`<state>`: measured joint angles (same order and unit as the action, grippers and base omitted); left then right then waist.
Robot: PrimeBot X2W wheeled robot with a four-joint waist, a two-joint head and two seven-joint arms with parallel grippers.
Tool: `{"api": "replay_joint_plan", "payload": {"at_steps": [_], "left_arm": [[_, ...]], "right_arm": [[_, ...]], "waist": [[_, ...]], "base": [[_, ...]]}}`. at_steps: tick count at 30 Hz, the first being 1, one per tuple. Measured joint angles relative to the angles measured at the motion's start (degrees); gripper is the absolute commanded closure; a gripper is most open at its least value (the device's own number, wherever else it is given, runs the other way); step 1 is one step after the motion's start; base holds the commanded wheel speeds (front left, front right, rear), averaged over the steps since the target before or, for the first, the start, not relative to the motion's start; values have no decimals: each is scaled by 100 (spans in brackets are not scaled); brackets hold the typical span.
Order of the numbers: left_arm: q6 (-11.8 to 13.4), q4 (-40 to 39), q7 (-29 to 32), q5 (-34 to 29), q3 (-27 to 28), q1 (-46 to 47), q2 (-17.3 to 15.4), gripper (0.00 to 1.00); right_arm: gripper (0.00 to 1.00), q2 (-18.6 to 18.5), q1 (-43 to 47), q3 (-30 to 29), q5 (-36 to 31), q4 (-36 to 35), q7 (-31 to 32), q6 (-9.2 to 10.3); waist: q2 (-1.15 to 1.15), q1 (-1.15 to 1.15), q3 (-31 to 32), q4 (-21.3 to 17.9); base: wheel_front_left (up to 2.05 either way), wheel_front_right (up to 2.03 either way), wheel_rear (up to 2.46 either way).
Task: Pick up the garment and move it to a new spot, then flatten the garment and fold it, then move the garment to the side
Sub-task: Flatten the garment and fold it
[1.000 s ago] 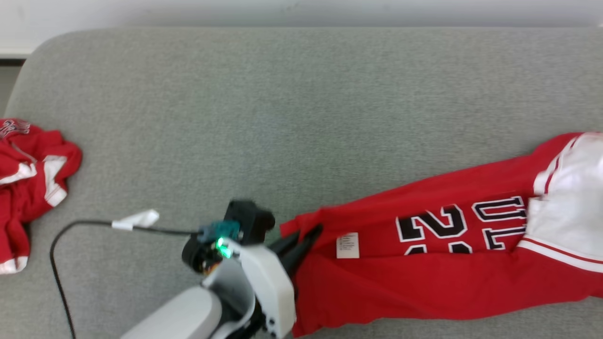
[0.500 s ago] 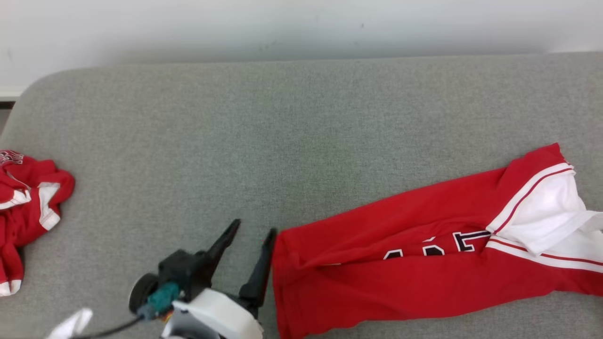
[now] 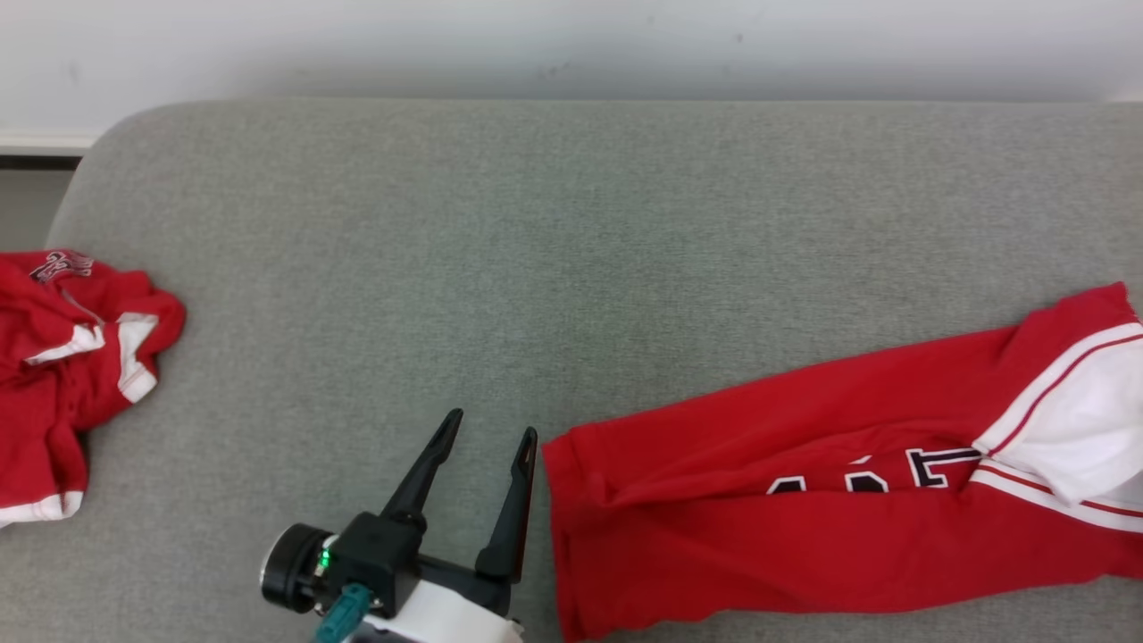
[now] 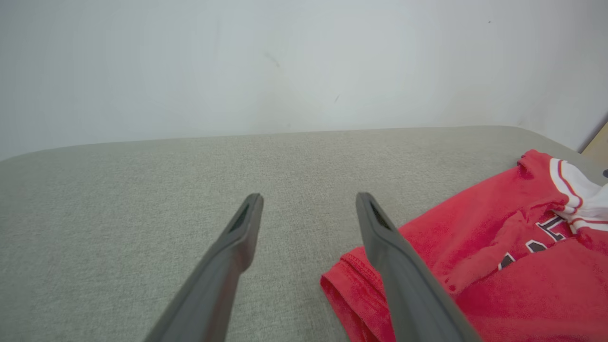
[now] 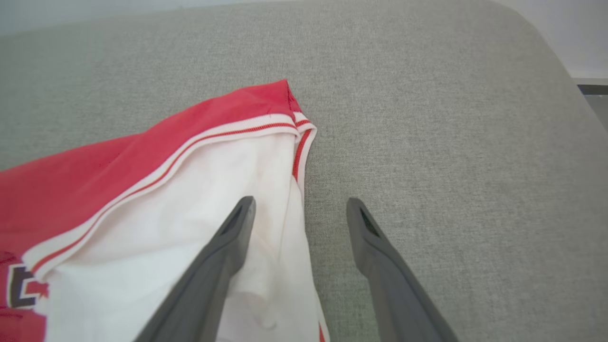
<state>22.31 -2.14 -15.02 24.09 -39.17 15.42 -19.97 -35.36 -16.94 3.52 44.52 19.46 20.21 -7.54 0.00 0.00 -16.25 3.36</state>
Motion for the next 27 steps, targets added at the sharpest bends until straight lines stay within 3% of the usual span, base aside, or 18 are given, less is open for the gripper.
{"api": "replay_joint_plan", "payload": {"at_steps": [4, 12, 13, 14, 15, 16, 21, 27], "left_arm": [[-201, 83, -4, -305, 232, -165, 124, 0], [-557, 58, -4, -719, 739, -524, 495, 0], [-597, 64, -5, -782, 783, -560, 545, 0], [-650, 65, -5, -848, 834, -600, 610, 0], [-698, 67, -5, -864, 900, -643, 680, 0], [-735, 74, -5, -892, 949, -679, 734, 0], [-980, 165, -5, -1056, 1193, -871, 988, 0], [-1254, 302, -5, -1256, 1543, -1162, 1176, 0]], "right_arm": [[0, 279, -85, -68, -270, 427, 96, 0], [0, 479, -151, -87, -113, 747, 275, 19], [7, 499, -171, -38, -41, 753, 302, 36], [59, 523, -181, 9, 37, 750, 318, 45], [89, 552, -196, 47, 74, 756, 315, 49], [100, 575, -221, 91, 118, 784, 314, 49], [100, 732, -265, 338, 520, 772, 149, 34], [100, 423, -201, 402, 668, 921, -24, 7]], "waist": [[0, 0, -95, 148], [0, 0, -142, 299], [0, 0, -136, 299], [0, 0, -127, 297], [0, 0, -115, 292], [0, 0, -102, 284], [0, 0, 33, 266], [0, 0, 269, 195]], "base": [[0, 0, 0], [0, 0, 0], [0, 0, 0], [0, 0, 0], [0, 0, 0], [0, 0, 0], [0, 0, 0], [0, 0, 0]]}}
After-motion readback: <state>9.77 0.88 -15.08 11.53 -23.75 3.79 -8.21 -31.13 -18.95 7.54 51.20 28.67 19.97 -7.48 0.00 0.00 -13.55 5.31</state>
